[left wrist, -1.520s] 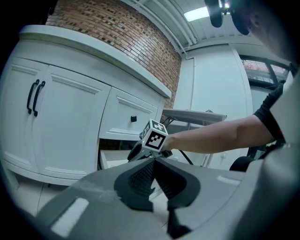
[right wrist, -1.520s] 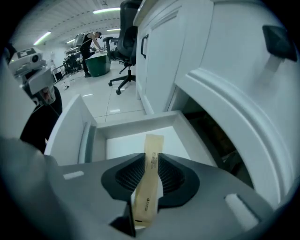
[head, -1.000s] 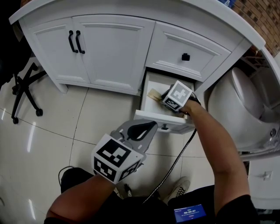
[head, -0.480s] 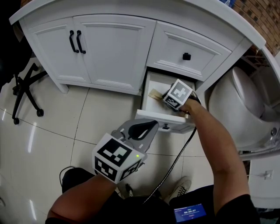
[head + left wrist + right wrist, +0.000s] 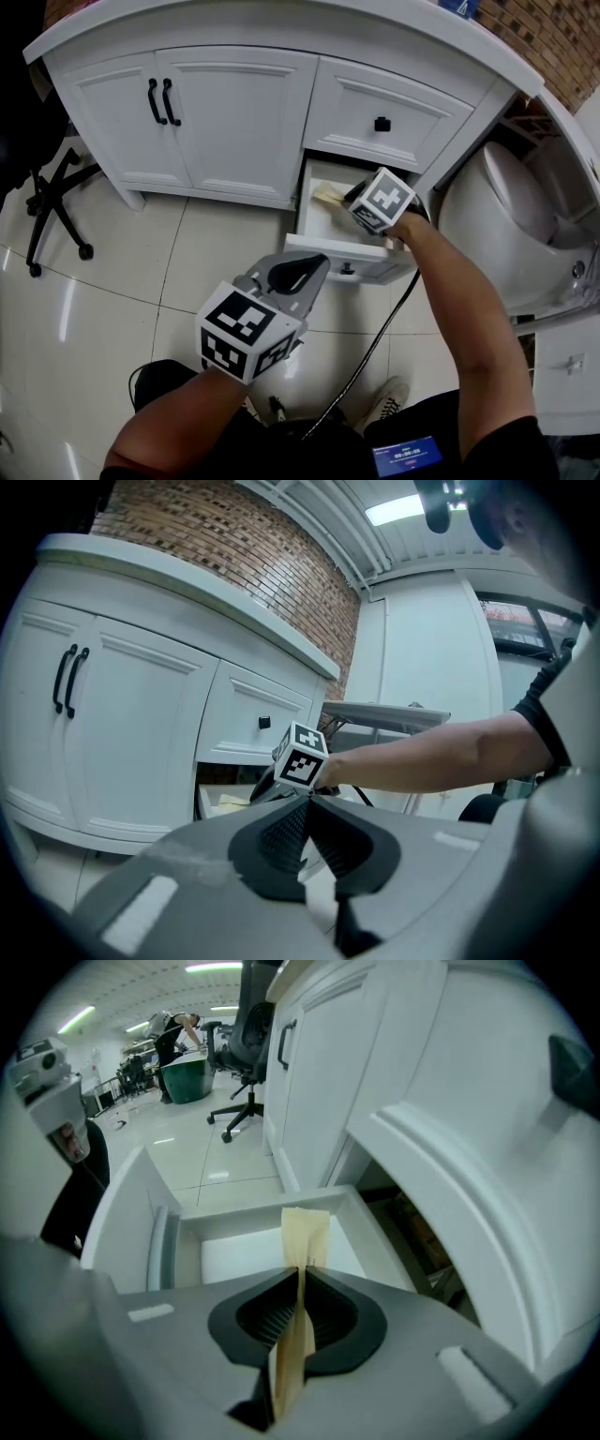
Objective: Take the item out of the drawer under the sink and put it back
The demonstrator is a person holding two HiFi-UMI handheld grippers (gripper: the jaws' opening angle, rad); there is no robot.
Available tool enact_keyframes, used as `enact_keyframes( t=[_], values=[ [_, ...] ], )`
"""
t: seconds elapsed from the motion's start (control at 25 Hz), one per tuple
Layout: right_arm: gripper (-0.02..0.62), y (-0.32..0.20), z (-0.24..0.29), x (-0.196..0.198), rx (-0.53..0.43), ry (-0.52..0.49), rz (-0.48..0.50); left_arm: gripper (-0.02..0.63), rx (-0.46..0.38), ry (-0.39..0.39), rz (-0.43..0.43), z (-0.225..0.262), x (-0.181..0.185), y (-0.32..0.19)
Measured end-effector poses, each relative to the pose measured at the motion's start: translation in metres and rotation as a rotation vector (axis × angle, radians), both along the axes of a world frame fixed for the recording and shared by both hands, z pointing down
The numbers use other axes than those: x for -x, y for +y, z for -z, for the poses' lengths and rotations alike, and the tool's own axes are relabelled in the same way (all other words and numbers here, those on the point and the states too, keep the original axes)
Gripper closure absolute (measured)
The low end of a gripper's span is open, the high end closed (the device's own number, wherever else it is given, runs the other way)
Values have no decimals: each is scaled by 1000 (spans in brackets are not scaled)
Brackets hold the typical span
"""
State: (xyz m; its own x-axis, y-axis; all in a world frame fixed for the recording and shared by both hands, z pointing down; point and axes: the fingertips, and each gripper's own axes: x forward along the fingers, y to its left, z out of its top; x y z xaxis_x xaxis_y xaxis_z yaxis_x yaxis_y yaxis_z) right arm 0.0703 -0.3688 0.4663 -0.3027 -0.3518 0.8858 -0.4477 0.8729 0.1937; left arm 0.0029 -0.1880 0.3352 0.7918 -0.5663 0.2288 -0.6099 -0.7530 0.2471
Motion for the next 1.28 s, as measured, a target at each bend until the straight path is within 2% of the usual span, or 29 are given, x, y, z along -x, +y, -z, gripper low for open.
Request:
enact_keyframes(
  t=[0.36, 0.6, 0.8, 1.08, 1.28],
  values=[
    [569, 19, 106, 9, -169, -227, -43, 600, -11, 14, 20, 5, 4, 2],
    [569, 55, 157, 9, -224, -365, -50, 600, -27, 10, 30, 8, 6, 7],
    [568, 99, 193, 6, -261, -527, -66, 600, -53, 6, 13, 15, 1, 16],
    [568, 164, 233, -23, -305, -767, -159, 600, -79, 20, 15, 25, 2, 20],
    [569, 210, 240, -51, -309, -876, -236, 600, -92, 23, 26, 28, 4, 20]
  ],
)
